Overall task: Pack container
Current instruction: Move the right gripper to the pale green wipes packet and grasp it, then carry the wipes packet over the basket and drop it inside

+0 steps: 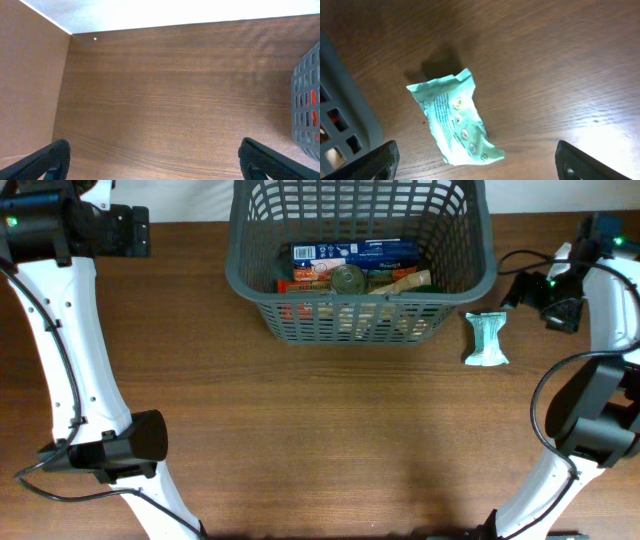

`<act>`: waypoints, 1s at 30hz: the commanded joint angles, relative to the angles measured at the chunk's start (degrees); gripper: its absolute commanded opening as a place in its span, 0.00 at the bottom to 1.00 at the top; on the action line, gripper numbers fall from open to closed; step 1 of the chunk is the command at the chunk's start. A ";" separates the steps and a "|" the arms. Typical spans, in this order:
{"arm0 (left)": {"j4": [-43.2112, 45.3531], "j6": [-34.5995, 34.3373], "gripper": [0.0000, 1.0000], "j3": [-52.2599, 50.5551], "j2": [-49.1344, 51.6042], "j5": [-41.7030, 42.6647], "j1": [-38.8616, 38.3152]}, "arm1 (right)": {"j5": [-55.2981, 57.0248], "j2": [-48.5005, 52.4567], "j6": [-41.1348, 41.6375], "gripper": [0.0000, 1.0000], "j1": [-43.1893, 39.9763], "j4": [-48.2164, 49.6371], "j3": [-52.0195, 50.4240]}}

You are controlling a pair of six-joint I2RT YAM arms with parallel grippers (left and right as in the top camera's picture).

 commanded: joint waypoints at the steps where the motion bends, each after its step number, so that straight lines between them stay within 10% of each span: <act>1: -0.09 -0.87 0.99 -0.22 -0.61 -0.22 0.09 | -1.73 2.14 -3.85 0.91 1.07 1.29 -1.99; 12: -0.11 -0.87 0.99 -0.22 -0.63 -0.22 0.09 | -2.64 9.20 -9.79 0.84 4.11 2.91 -4.66; 22: -0.11 -0.87 0.99 -0.22 -0.63 -0.22 0.09 | -2.93 10.29 -5.99 0.20 3.13 3.02 -4.31; 30: -0.11 -0.87 0.99 -0.22 -0.63 -0.22 0.09 | -2.89 2.69 -4.83 0.09 0.90 -7.34 8.24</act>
